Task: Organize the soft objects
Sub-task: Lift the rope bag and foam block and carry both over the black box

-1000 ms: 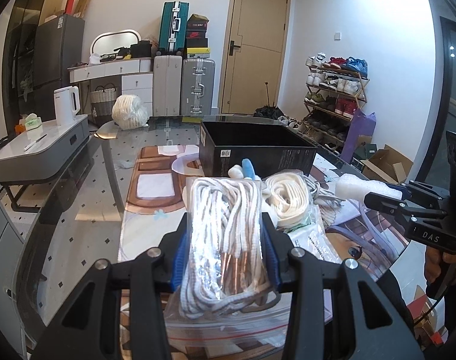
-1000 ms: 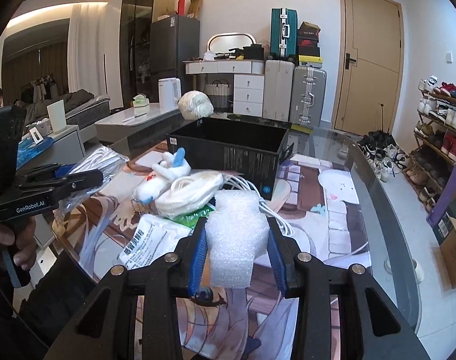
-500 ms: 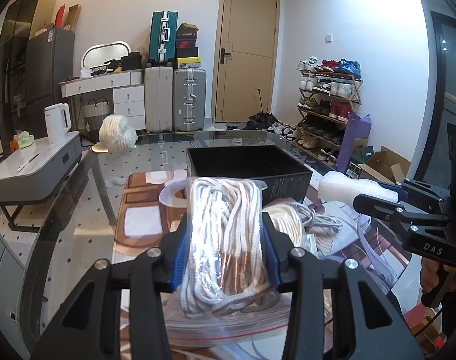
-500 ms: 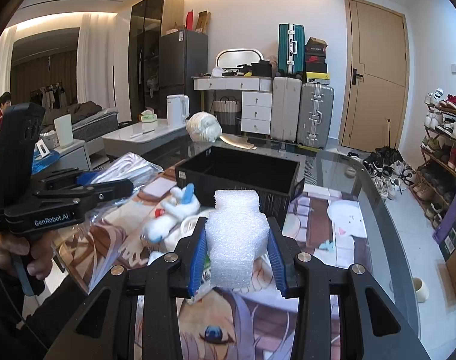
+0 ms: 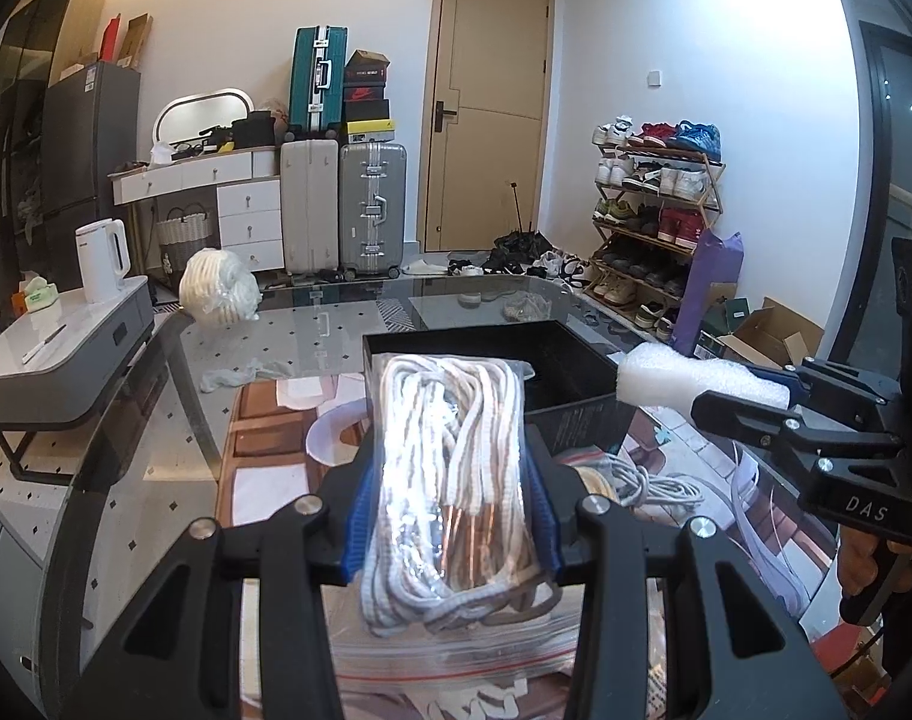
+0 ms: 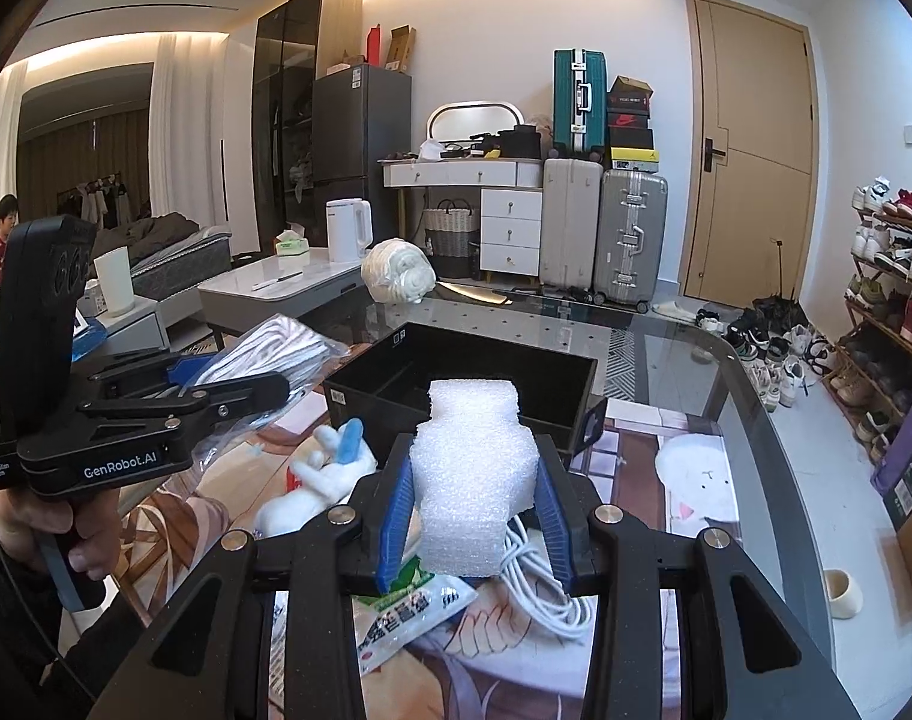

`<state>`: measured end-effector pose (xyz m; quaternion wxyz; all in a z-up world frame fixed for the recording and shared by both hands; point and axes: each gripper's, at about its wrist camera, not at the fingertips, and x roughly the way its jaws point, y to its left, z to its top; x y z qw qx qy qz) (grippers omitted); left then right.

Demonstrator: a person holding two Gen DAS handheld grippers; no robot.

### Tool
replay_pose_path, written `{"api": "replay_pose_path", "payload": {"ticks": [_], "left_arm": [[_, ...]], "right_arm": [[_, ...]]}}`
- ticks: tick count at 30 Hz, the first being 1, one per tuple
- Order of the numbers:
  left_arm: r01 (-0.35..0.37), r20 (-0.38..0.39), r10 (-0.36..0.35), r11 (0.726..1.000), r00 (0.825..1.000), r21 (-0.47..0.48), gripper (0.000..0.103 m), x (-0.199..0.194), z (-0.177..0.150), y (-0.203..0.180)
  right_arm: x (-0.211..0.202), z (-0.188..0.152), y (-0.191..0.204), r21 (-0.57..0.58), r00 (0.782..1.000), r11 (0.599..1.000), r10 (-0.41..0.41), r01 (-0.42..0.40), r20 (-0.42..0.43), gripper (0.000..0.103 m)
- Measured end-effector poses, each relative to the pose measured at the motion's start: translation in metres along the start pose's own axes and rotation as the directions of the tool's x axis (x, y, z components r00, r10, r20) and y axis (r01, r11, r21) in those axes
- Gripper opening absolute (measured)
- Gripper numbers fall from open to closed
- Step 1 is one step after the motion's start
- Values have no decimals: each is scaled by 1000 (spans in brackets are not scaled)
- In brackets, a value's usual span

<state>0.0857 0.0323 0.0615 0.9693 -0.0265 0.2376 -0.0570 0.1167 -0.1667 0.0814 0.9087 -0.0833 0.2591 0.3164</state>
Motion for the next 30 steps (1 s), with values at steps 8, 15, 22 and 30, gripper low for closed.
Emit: {"api": "replay_pose_path", "payload": {"ticks": [8, 15, 22, 30], "left_arm": [[12, 2, -12, 999, 1000, 34, 42, 21, 22, -6], [24, -19, -23, 999, 1000, 40, 42, 46, 34, -8], [38, -44, -36, 998, 998, 51, 42, 69, 44, -6], [33, -69, -29, 998, 997, 58, 42, 92, 49, -5]], "right_arm": [[23, 16, -5, -10, 1000, 1000, 5, -5, -9, 38], [48, 25, -12, -11, 999, 1000, 3, -3, -46, 38], [70, 36, -15, -22, 997, 1000, -3, 1, -73, 38], [95, 44, -22, -31, 994, 1000, -8, 5, -107, 38]]}}
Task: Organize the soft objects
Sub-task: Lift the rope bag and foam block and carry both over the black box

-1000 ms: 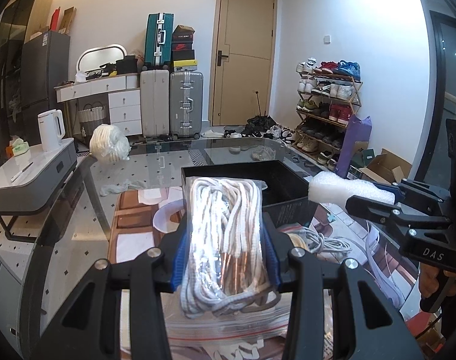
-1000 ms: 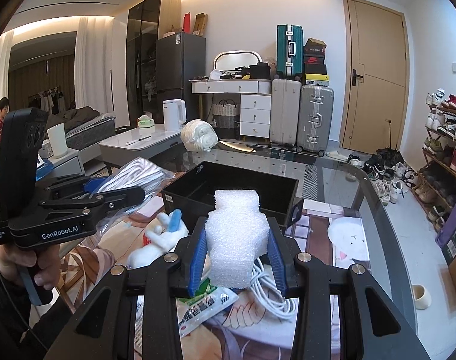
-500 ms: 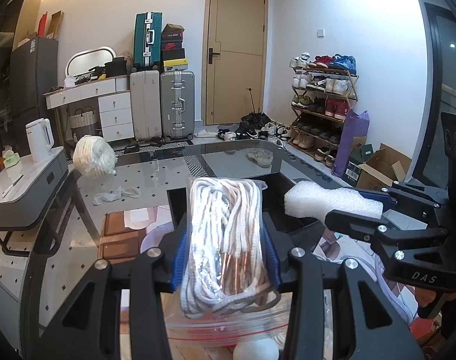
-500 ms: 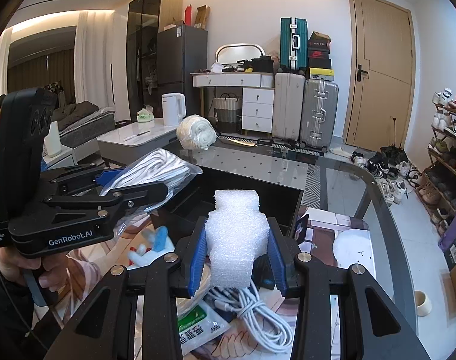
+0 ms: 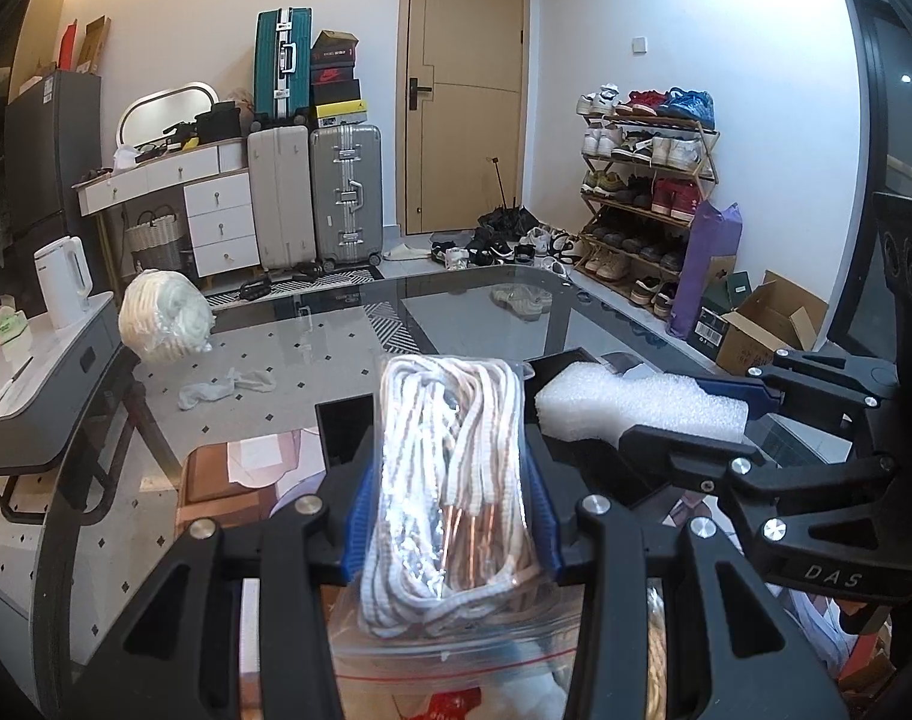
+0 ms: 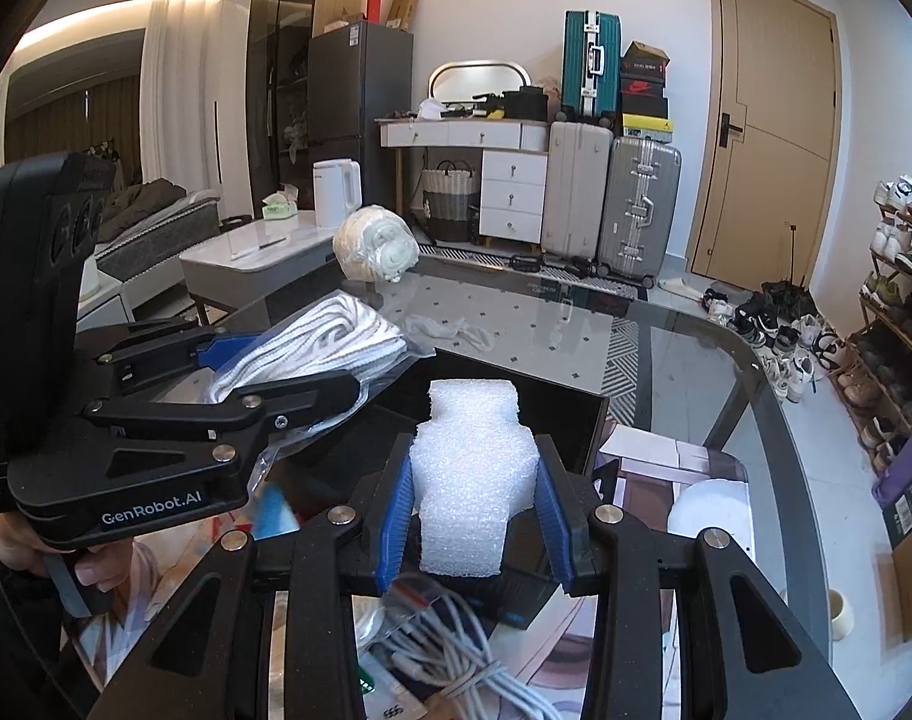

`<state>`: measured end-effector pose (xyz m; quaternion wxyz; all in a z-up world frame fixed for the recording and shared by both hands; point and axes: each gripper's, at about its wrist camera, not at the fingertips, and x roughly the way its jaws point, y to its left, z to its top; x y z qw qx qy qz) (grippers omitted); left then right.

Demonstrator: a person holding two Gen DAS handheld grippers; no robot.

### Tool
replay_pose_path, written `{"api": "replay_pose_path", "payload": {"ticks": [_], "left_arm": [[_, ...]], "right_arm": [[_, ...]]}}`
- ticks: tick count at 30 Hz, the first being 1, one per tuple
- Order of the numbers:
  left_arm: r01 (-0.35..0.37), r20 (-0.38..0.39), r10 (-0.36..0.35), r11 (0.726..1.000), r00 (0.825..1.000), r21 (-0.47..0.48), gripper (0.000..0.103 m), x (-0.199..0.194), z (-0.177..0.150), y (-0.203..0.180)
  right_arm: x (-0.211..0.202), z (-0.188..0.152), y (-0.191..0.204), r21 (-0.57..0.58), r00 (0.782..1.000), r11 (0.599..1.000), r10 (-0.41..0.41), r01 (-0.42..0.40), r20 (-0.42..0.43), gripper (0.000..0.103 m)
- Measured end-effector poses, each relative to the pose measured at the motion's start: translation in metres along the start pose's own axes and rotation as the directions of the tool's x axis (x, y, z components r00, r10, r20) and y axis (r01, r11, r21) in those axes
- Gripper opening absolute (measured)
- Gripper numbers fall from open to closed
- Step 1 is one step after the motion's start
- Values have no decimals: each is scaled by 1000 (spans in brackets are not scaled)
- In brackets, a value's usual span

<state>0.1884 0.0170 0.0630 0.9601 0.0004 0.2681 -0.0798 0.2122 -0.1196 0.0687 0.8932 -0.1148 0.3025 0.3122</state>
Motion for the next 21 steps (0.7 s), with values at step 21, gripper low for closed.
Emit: {"api": "replay_pose_path", "payload": {"ticks": [21], "left_arm": [[14, -89, -12, 999, 996, 32, 42, 49, 6, 0]], "right_arm": [[61, 6, -17, -55, 995, 998, -25, 20, -93, 38]]}}
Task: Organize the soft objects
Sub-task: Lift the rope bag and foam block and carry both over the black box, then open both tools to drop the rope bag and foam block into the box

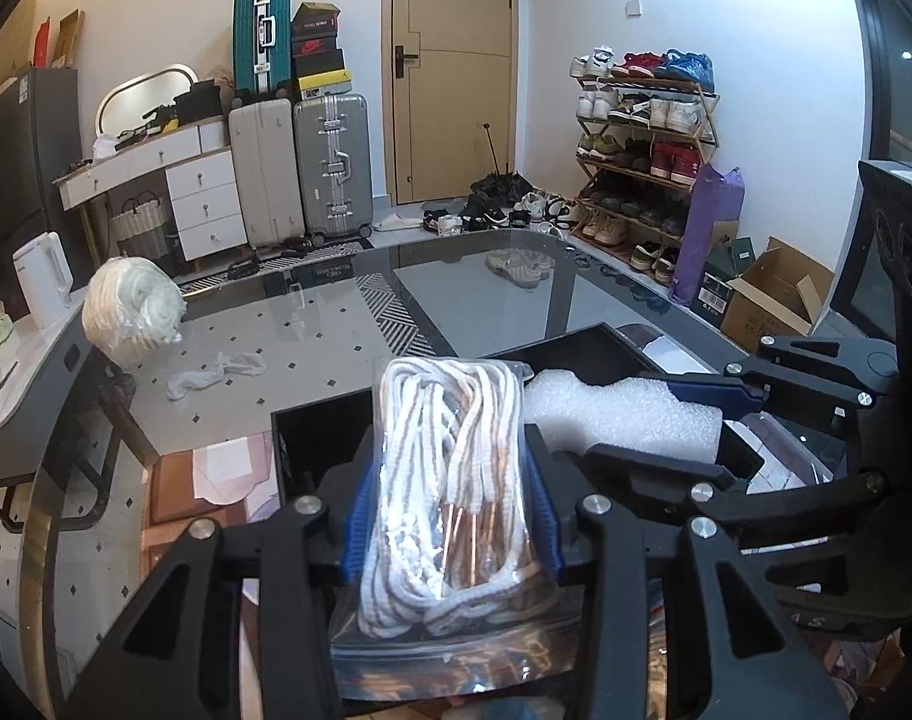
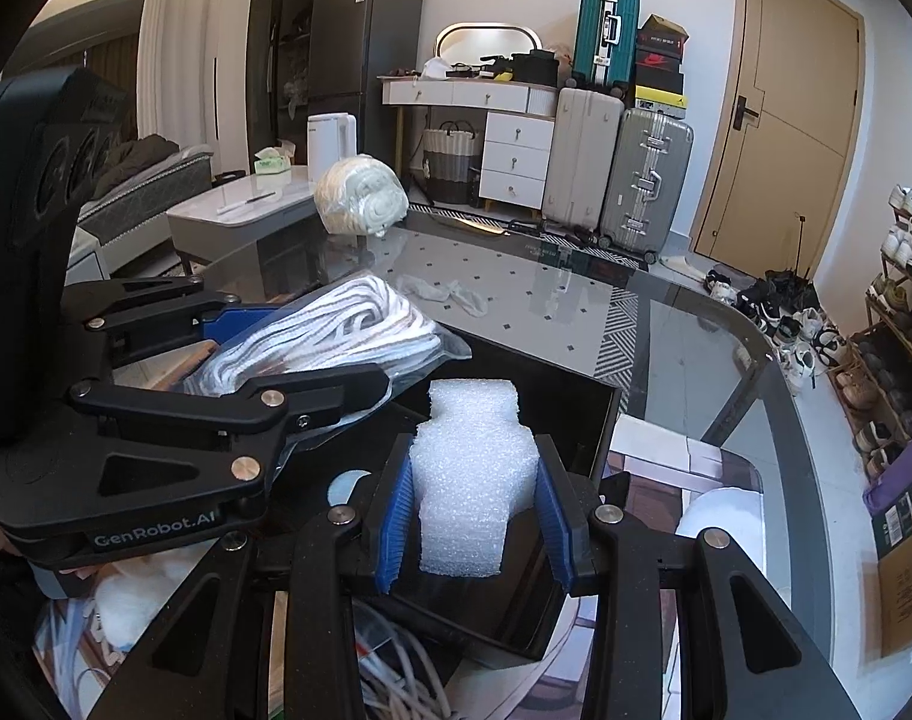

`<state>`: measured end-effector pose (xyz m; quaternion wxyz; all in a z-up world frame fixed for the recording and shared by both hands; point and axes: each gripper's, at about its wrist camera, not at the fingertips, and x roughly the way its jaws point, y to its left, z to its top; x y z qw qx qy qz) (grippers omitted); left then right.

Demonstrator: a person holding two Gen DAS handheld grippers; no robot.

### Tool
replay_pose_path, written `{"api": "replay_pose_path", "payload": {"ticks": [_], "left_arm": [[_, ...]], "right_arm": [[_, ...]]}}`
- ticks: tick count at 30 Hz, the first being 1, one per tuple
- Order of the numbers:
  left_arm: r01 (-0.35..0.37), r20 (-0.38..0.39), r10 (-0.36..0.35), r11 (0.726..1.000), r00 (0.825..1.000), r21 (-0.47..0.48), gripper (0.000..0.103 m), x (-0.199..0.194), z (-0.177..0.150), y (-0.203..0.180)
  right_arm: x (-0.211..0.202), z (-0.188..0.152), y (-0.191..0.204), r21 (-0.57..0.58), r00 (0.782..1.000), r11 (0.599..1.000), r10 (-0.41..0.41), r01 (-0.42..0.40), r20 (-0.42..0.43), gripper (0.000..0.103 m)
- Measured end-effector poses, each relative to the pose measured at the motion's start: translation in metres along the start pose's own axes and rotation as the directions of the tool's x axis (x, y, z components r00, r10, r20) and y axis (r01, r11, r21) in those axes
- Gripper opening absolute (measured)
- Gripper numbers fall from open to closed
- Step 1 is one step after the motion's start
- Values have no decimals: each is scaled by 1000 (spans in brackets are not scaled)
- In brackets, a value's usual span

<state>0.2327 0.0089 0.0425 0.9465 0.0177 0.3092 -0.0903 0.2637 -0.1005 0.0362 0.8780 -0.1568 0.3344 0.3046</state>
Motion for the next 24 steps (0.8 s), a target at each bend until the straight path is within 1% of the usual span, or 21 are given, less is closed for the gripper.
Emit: {"api": "replay_pose_path", "payload": {"ticks": [7, 9, 10, 11, 12, 13, 14, 15, 16, 17, 18, 19, 21, 24], "left_arm": [[5, -20, -5, 1000, 1000, -13, 43, 7, -3, 1], [12, -32, -12, 1000, 999, -16, 44, 9, -3, 1], [19, -38, -20, 1000, 999, -23, 45, 10, -4, 2], [29, -41, -30, 999, 999, -28, 46, 10, -4, 2], [38, -45, -40, 999, 998, -33, 49, 9, -3, 3], [37, -40, -39, 999, 998, -36, 57, 6, -2, 3], [19, -31, -20, 999, 999, -37, 63, 3, -1, 3], [-1, -16, 1, 999, 1000, -42, 73, -2, 0, 4], [-2, -3, 2, 999, 1000, -49, 82, -6, 0, 5], [4, 14, -3, 998, 1000, -61, 86, -12, 0, 7], [8, 26, -6, 997, 1000, -70, 94, -16, 1, 8], [9, 40, -5, 997, 999, -80, 100, -22, 1, 10], [0, 61, 6, 995, 998, -97, 103, -32, 0, 13], [-3, 83, 12, 994, 996, -111, 103, -48, -2, 16]], "right_arm": [[8, 3, -3, -5, 1000, 1000, -3, 3, -13, 38], [9, 4, -4, -10, 1000, 1000, -12, 11, -14, 42], [7, 5, -3, -15, 1000, 1000, -21, 21, -4, 43], [3, 4, -5, -17, 999, 999, -33, 33, 18, 46], [1, 4, -6, -14, 999, 999, -33, 33, 28, 50], [-3, 2, -9, -10, 999, 999, -33, 33, 35, 52], [-8, 2, -11, -4, 998, 999, -42, 43, 47, 59], [-16, 1, -13, 5, 996, 999, -54, 54, 67, 72], [-21, 0, -15, 14, 995, 998, -58, 57, 82, 80], [-29, -1, -17, 29, 992, 998, -62, 59, 108, 93], [-36, -2, -19, 40, 990, 997, -63, 59, 126, 97], [-42, -3, -20, 47, 989, 997, -65, 59, 131, 98], [-51, -5, -21, 61, 991, 997, -63, 56, 118, 102], [-66, -11, -20, 88, 990, 995, -64, 54, 123, 102]]}}
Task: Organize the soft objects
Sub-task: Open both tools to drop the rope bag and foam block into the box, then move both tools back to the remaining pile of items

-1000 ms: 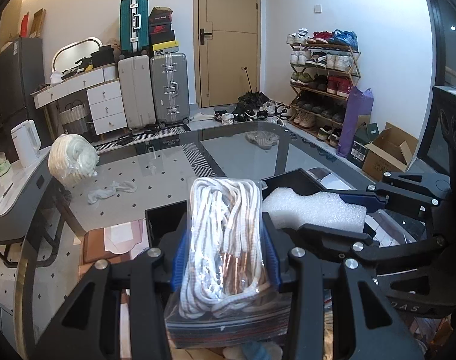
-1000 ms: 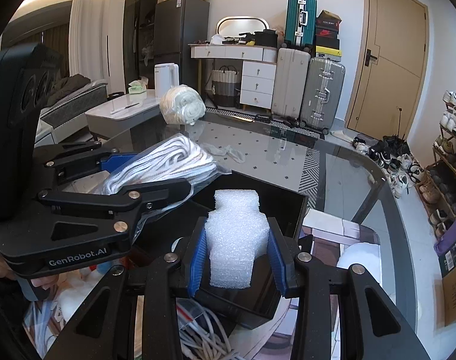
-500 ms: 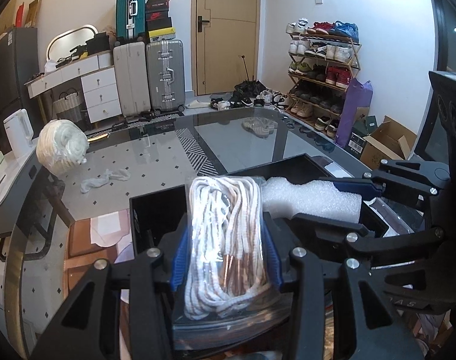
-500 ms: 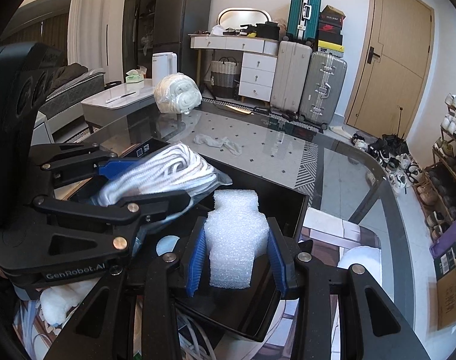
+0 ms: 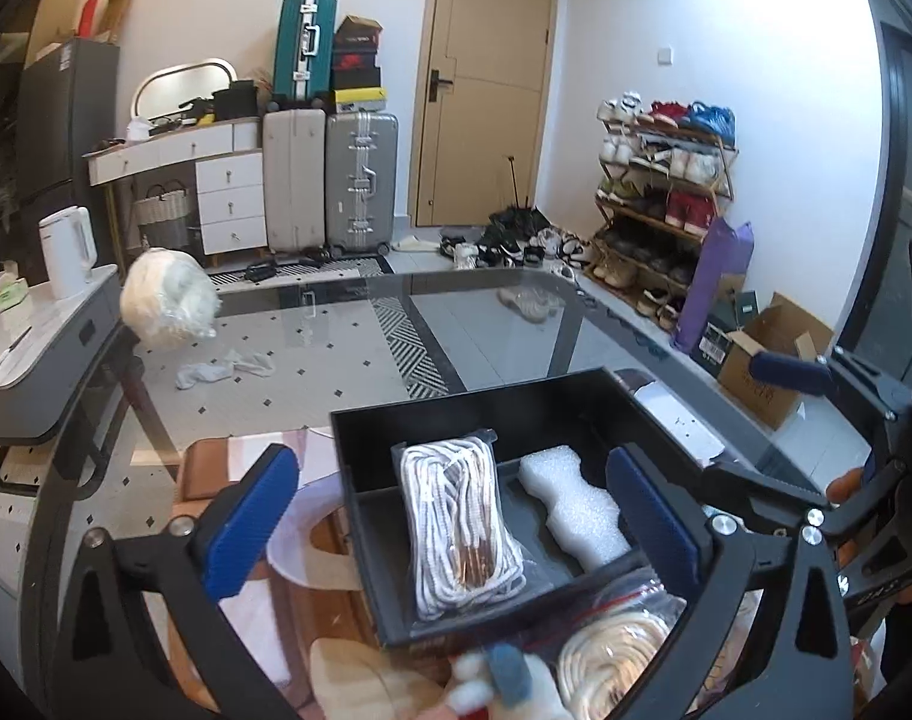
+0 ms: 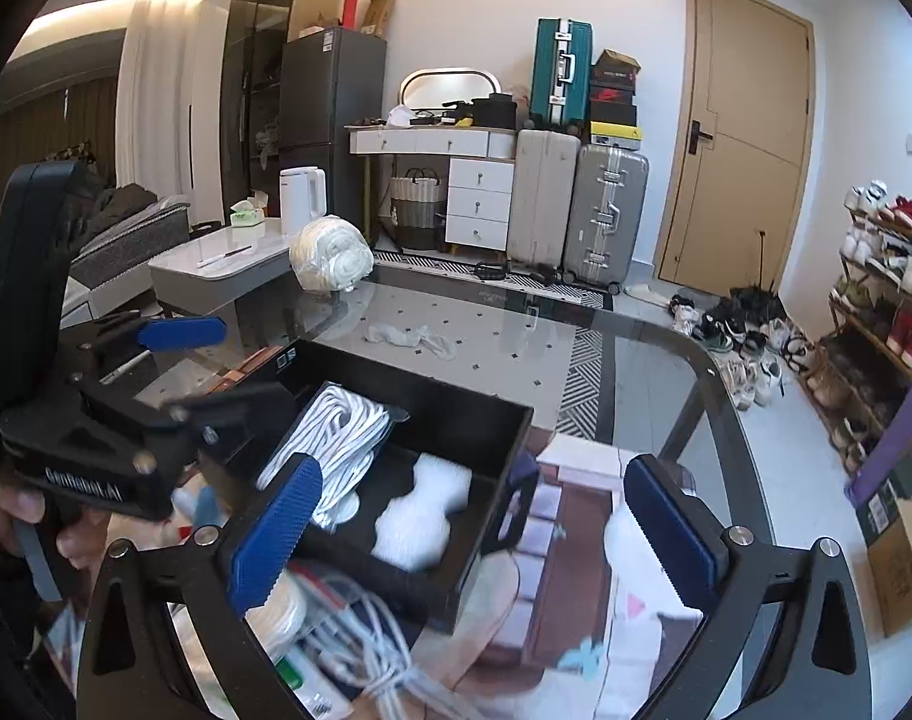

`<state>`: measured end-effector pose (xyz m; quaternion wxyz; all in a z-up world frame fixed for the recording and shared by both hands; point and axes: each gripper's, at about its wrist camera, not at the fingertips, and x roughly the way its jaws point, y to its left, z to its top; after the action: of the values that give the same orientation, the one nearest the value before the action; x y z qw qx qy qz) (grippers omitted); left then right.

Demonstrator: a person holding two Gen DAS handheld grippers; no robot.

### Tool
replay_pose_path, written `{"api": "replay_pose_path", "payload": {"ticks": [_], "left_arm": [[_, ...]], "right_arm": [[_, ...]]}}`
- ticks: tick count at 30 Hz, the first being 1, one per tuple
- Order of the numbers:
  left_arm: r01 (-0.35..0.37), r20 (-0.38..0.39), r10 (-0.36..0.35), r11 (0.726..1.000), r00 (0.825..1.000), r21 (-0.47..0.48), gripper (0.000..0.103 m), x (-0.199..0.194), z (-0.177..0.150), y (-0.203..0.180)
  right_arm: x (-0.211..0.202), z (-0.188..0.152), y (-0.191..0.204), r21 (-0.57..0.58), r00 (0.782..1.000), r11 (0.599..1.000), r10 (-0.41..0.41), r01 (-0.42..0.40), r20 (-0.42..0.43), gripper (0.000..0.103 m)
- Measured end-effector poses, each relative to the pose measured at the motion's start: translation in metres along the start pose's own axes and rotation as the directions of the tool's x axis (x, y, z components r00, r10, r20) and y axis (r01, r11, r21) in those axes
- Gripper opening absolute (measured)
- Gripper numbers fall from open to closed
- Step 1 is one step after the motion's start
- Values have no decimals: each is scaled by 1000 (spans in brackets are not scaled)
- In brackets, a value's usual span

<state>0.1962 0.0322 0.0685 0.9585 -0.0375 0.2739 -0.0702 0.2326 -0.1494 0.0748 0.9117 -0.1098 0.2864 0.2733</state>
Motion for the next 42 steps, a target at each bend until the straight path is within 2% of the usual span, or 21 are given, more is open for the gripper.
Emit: {"api": "replay_pose_path", "payload": {"ticks": [9, 16, 23, 32, 42], "left_arm": [[-47, 57, 49, 998, 997, -44, 103, -53, -20, 14], [-90, 49, 93, 994, 994, -65, 103, -77, -41, 19], [-127, 43, 128, 992, 991, -27, 103, -91, -62, 11], [-127, -42, 127, 992, 991, -8, 103, -93, -98, 7], [-143, -78, 140, 989, 987, -33, 103, -102, -124, 12]], "right_arm": [[-38, -24, 8, 83, 999, 996, 24, -22, -21, 102], [-53, -41, 26, 101, 998, 994, 54, -50, -35, 102], [-65, -58, 37, 117, 997, 992, 56, -49, -56, 102], [-74, -87, 62, 128, 993, 990, 76, -64, -95, 102], [-69, -104, 81, 138, 983, 986, 116, -97, -140, 102]]}}
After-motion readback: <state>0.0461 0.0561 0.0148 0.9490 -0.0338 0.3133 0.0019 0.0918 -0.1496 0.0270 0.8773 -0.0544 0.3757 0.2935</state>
